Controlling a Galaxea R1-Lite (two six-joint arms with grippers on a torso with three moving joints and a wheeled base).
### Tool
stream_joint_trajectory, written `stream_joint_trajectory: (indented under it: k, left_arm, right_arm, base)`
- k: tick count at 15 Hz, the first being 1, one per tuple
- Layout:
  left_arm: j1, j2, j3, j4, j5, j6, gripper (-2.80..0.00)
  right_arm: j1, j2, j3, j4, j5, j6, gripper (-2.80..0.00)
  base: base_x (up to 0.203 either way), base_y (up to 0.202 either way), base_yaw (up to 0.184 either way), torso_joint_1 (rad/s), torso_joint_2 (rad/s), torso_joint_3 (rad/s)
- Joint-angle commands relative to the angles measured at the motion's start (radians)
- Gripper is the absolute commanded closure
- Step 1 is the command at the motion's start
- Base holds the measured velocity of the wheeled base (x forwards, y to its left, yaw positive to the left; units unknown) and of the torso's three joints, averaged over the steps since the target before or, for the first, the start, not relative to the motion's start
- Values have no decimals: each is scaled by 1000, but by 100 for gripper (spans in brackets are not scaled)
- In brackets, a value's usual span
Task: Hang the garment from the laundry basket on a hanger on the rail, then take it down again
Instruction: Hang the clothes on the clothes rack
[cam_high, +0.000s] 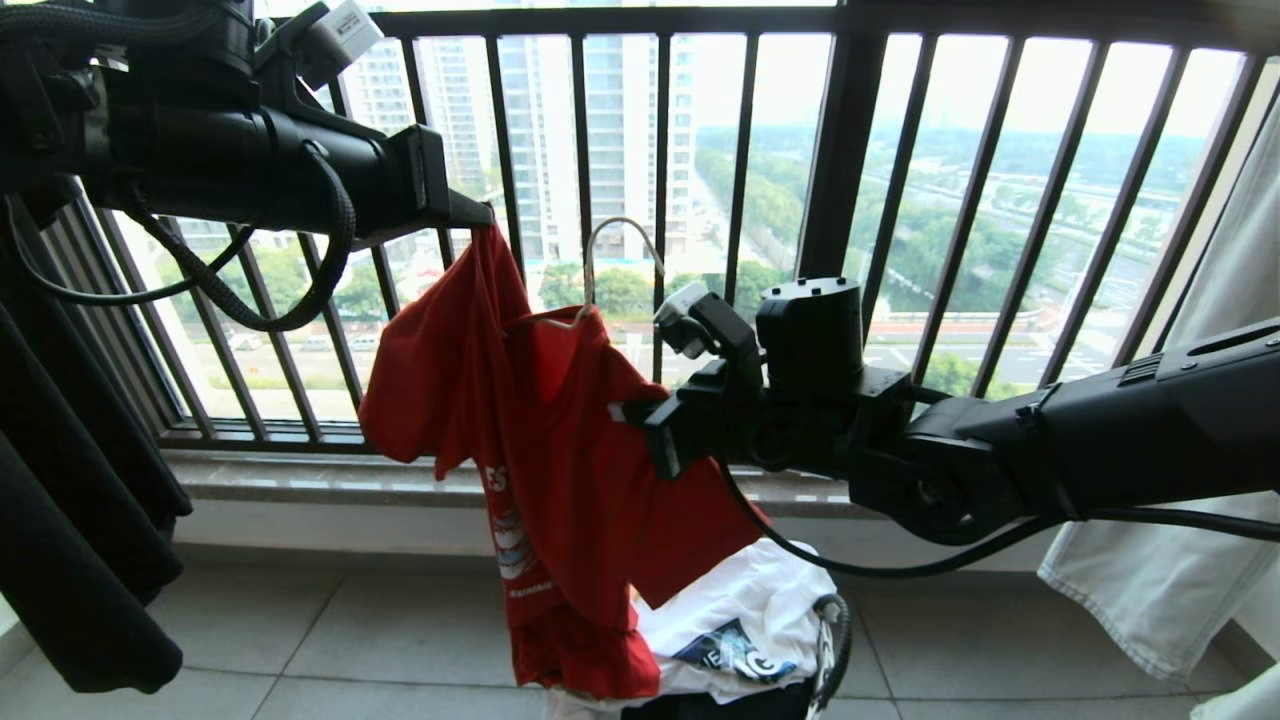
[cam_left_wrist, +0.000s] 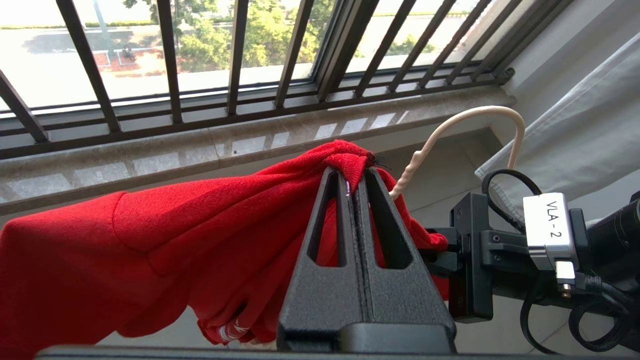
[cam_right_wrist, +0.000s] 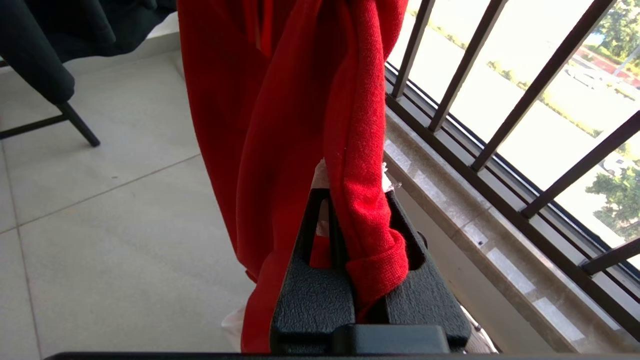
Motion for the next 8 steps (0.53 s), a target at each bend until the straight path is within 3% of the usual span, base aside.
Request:
stream_joint_trajectory:
  k: [1,3,5,8]
  left_arm:
    - [-40,80,-84,52,-13,42,0]
    - [-87,97,-91,55,-12,71,0]
    - [-110,86,-84,54,-13,71,0]
    - [-152,76,-89,51,-9,70,0]
  right_arm:
    - [1,3,-5,-4,22,6,0]
    - [-1,17,-25,-6,26,24,0]
    - [-22,23,-50,-4,39,66,0]
    - [-24,27,-51,-4,48,66,0]
  base:
    - [0,0,0,0,0,0]
    - [0,0,0,0,0,0]
    - [0,0,0,0,0,0]
    - [0,0,0,0,0,0]
